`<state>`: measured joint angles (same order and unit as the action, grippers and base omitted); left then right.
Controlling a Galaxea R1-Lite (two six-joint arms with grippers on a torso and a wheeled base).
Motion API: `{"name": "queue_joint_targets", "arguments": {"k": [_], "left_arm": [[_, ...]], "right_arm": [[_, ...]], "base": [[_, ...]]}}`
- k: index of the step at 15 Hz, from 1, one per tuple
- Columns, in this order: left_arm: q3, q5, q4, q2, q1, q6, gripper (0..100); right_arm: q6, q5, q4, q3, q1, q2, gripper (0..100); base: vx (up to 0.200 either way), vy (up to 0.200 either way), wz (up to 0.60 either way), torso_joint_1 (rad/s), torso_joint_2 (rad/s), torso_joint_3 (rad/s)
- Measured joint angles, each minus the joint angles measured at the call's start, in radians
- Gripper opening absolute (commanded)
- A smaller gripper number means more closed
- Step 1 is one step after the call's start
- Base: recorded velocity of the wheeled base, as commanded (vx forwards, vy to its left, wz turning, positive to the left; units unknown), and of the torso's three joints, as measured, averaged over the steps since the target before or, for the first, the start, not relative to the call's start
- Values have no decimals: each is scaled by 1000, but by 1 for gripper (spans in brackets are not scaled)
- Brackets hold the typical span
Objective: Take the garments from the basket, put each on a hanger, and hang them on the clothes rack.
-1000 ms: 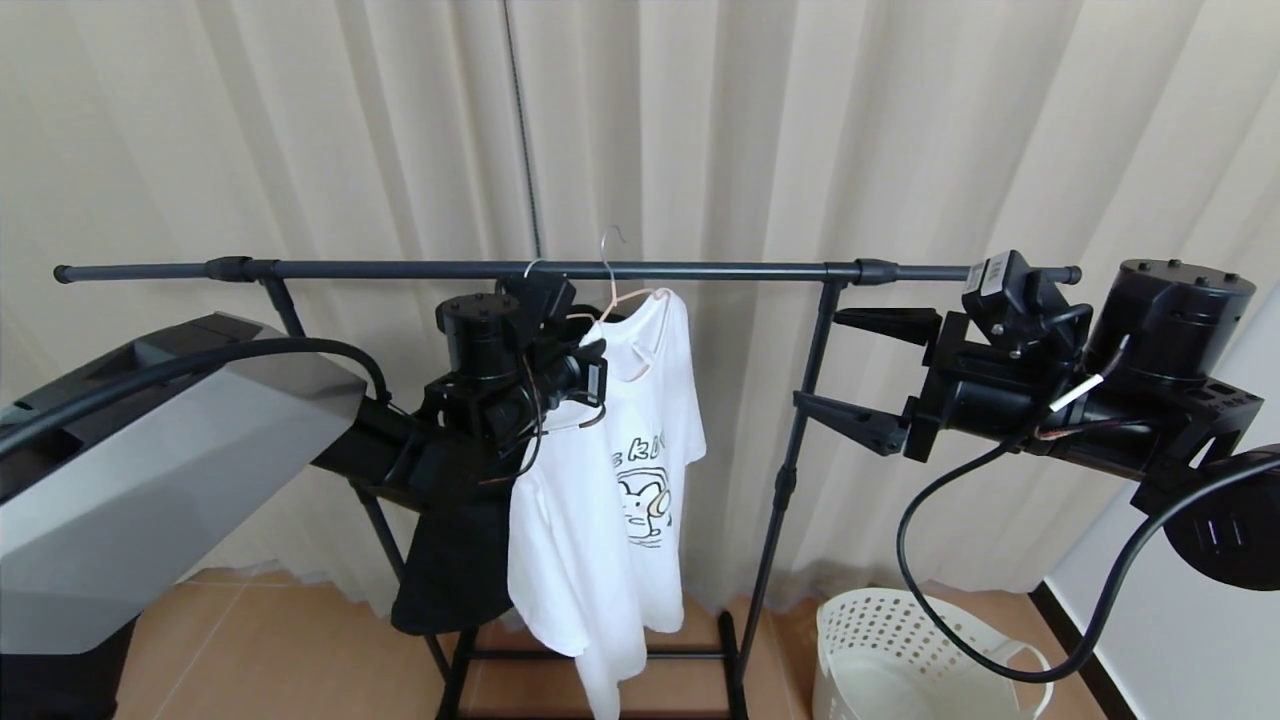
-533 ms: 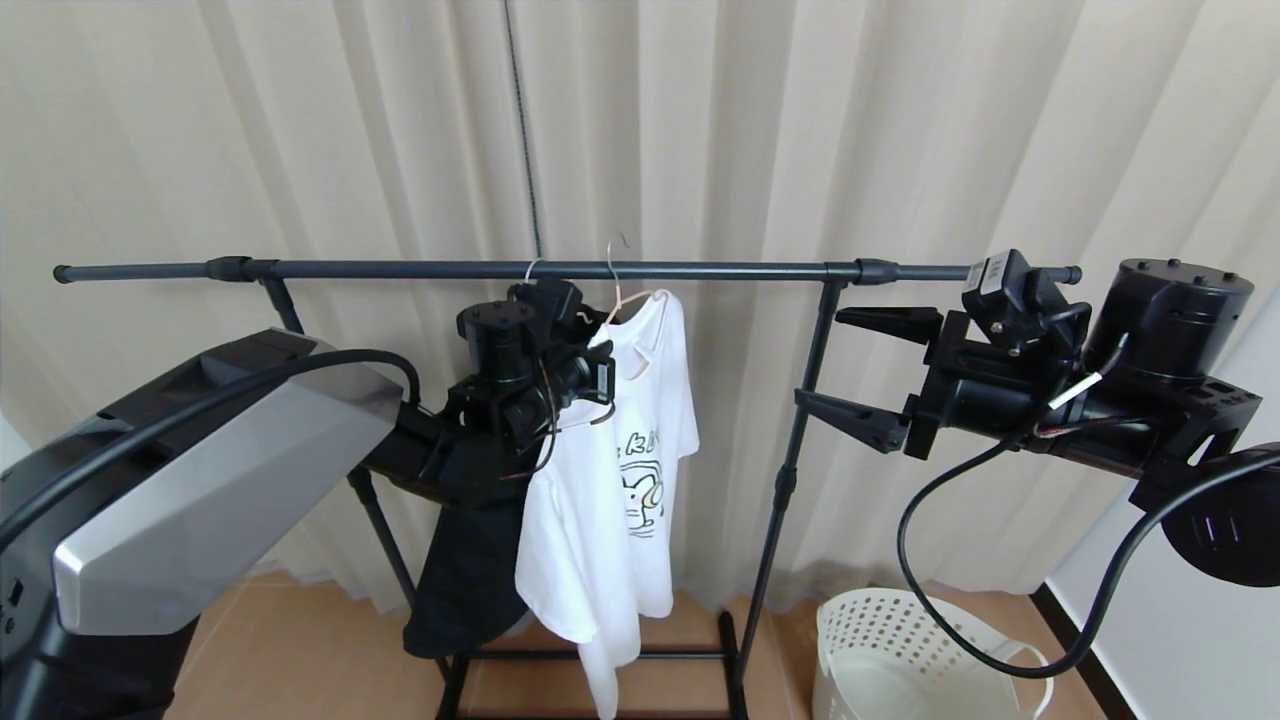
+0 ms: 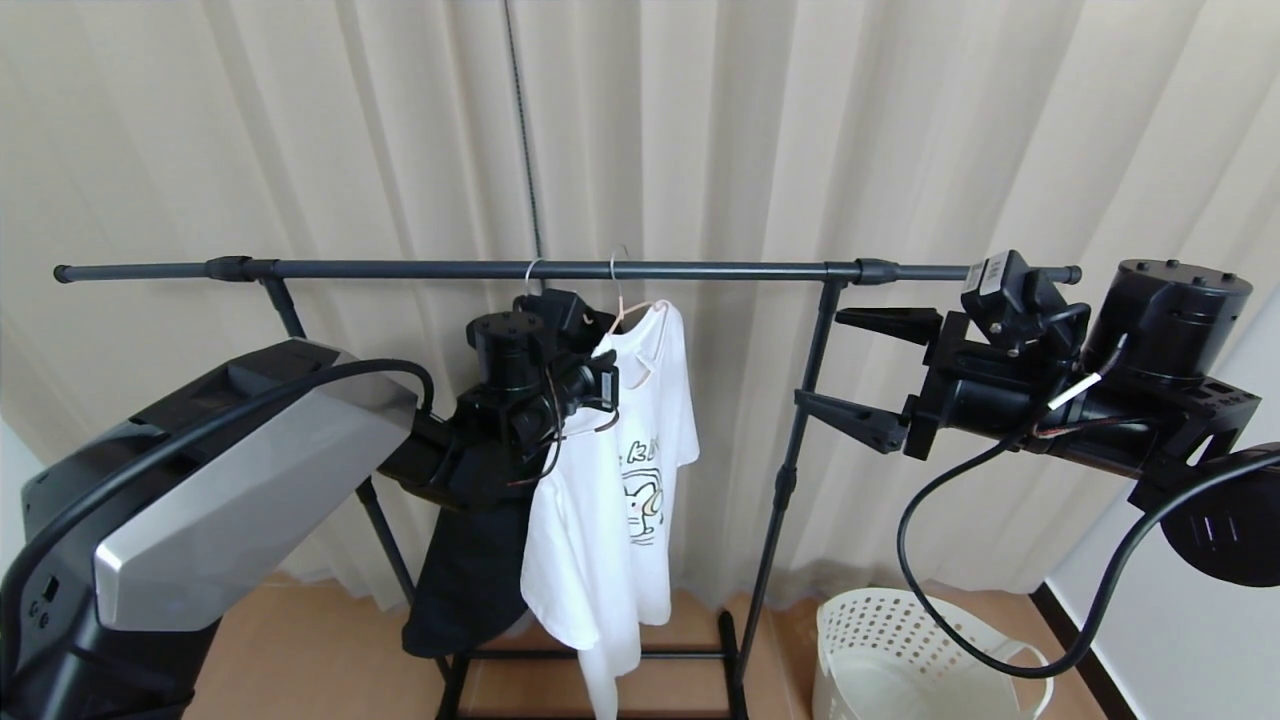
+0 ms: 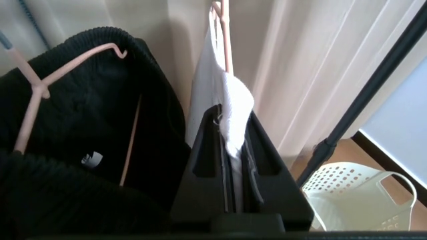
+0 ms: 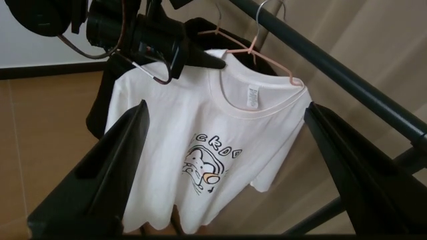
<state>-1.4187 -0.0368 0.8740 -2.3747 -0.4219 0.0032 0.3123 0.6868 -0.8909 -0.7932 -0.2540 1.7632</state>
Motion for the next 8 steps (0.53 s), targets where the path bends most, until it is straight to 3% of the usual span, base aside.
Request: {"name": "queue_joint_targets", "arguments": {"k": [7, 8], "left_arm": [[12, 0, 0, -7, 0, -1, 0], [17, 0, 0, -6, 0, -1, 100]], "right_arm": [[0, 0, 0, 0, 0, 0, 100], [0, 0, 0, 0, 0, 0, 100]], "base": [[0, 0, 0, 0, 0, 0], [0, 0, 0, 0, 0, 0]]}}
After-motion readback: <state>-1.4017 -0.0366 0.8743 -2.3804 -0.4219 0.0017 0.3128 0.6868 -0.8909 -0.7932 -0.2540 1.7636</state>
